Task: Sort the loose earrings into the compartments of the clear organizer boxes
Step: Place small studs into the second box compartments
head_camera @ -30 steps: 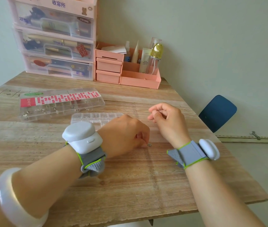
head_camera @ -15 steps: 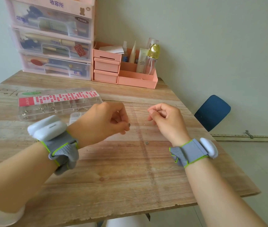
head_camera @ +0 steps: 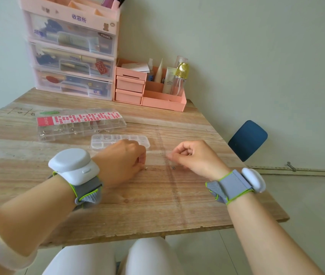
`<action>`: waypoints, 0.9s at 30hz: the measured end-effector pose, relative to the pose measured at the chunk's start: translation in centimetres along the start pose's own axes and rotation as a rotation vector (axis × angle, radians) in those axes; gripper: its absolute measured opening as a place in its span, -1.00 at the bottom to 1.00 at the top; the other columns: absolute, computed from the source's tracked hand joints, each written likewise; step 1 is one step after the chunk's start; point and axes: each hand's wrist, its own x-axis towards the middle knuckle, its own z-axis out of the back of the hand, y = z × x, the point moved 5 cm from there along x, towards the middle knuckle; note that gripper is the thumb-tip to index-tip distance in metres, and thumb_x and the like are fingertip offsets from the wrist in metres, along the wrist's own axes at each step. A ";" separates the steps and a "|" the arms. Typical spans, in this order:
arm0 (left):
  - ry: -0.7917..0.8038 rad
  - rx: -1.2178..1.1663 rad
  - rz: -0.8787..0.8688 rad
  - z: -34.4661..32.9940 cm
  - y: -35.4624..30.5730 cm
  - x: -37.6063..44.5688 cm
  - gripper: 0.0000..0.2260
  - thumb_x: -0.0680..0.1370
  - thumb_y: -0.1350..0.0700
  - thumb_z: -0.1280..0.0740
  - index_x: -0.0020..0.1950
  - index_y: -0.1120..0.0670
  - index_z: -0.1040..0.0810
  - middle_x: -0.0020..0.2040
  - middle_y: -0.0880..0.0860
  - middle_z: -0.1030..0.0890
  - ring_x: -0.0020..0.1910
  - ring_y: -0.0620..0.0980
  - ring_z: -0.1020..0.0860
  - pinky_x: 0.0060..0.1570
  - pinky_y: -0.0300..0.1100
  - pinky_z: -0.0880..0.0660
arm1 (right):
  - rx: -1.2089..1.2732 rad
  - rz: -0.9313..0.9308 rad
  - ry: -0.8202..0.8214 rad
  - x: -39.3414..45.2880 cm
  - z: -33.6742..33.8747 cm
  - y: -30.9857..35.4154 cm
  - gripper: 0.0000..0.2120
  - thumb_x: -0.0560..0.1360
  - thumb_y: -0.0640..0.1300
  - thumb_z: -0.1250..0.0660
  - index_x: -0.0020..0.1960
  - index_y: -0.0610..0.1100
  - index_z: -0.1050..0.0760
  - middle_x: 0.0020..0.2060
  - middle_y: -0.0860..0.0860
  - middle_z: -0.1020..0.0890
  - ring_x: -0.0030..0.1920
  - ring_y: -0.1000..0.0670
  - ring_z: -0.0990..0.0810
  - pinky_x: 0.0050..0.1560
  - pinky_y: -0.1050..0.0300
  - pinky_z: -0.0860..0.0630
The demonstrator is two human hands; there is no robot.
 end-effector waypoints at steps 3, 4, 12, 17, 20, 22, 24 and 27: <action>-0.007 0.019 -0.007 0.0 -0.1 0.1 -0.90 0.55 0.12 -0.21 -0.06 0.08 -0.50 -0.18 -0.08 -0.41 -0.15 -0.10 -0.40 -0.15 -0.33 -0.30 | -0.036 -0.031 0.052 -0.3 0.1 -0.1 -0.86 0.32 -0.04 -0.51 -0.24 -0.06 -0.58 -0.39 0.04 -0.57 -0.37 0.11 -0.48 -0.22 0.15 -0.42; -0.008 0.016 -0.007 0.0 -0.1 0.2 -0.91 0.55 0.12 -0.21 -0.06 0.08 -0.49 -0.18 -0.08 -0.41 -0.15 -0.09 -0.40 -0.15 -0.32 -0.30 | -0.061 -0.038 0.055 -0.3 0.1 -0.2 -0.87 0.32 -0.07 -0.51 -0.24 -0.05 -0.57 -0.38 0.04 -0.57 -0.36 0.11 -0.48 -0.20 0.16 -0.43; -0.159 -0.421 0.027 0.9 1.1 -0.2 -0.86 0.51 0.20 -0.29 -0.22 0.00 -0.48 -0.28 -0.13 -0.50 -0.24 -0.23 -0.45 -0.22 -0.40 -0.37 | 0.125 -0.014 0.064 -0.3 -0.1 0.8 -0.84 0.44 -0.27 -0.38 -0.27 -0.09 -0.52 -0.38 -0.03 -0.61 -0.45 0.19 -0.54 -0.44 0.36 -0.38; -0.186 -0.808 -0.030 1.5 1.5 -0.3 -0.95 0.49 0.21 -0.33 -0.18 0.11 -0.53 -0.28 -0.18 -0.54 -0.25 -0.23 -0.46 -0.16 -0.39 -0.41 | 0.776 -0.030 0.211 -0.3 -1.5 3.0 -0.92 0.49 -0.32 -0.28 -0.16 -0.20 -0.50 -0.33 -0.05 -0.65 -0.40 0.15 -0.52 -0.45 0.37 -0.36; -0.158 -0.995 -0.059 1.5 1.6 -0.5 -0.93 0.48 0.17 -0.35 -0.17 0.15 -0.51 -0.30 -0.15 -0.50 -0.28 -0.19 -0.42 -0.25 -0.36 -0.40 | 0.919 -0.045 0.292 -0.2 -2.4 3.9 -0.96 0.45 -0.28 -0.26 -0.16 -0.19 -0.47 -0.38 -0.03 -0.60 -0.42 0.14 -0.44 -0.49 0.36 -0.28; -0.156 -1.045 -0.055 1.5 1.9 -0.5 -0.90 0.43 0.11 -0.34 -0.17 0.14 -0.51 -0.31 -0.14 -0.49 -0.29 -0.19 -0.41 -0.26 -0.32 -0.39 | 0.964 -0.046 0.328 -0.1 -2.9 4.3 -0.97 0.39 -0.23 -0.29 -0.17 -0.18 -0.47 -0.39 -0.01 -0.55 -0.41 0.14 -0.39 -0.50 0.35 -0.24; -0.156 -1.059 -0.048 1.6 2.2 -0.6 -0.88 0.43 0.10 -0.35 -0.17 0.15 -0.51 -0.32 -0.14 -0.48 -0.31 -0.18 -0.40 -0.26 -0.31 -0.39 | 0.987 -0.044 0.360 -0.1 -3.3 4.5 -0.95 0.37 -0.22 -0.28 -0.17 -0.17 -0.46 -0.39 0.01 -0.50 -0.40 0.14 -0.36 -0.49 0.34 -0.22; -0.161 -1.066 -0.039 1.6 2.5 -0.6 -0.87 0.45 0.11 -0.38 -0.16 0.17 -0.51 -0.31 -0.12 -0.49 -0.31 -0.18 -0.40 -0.27 -0.31 -0.39 | 1.016 -0.043 0.395 0.0 -3.8 4.7 -0.96 0.38 -0.22 -0.27 -0.17 -0.16 -0.46 -0.39 0.03 -0.48 -0.41 0.14 -0.35 -0.47 0.33 -0.22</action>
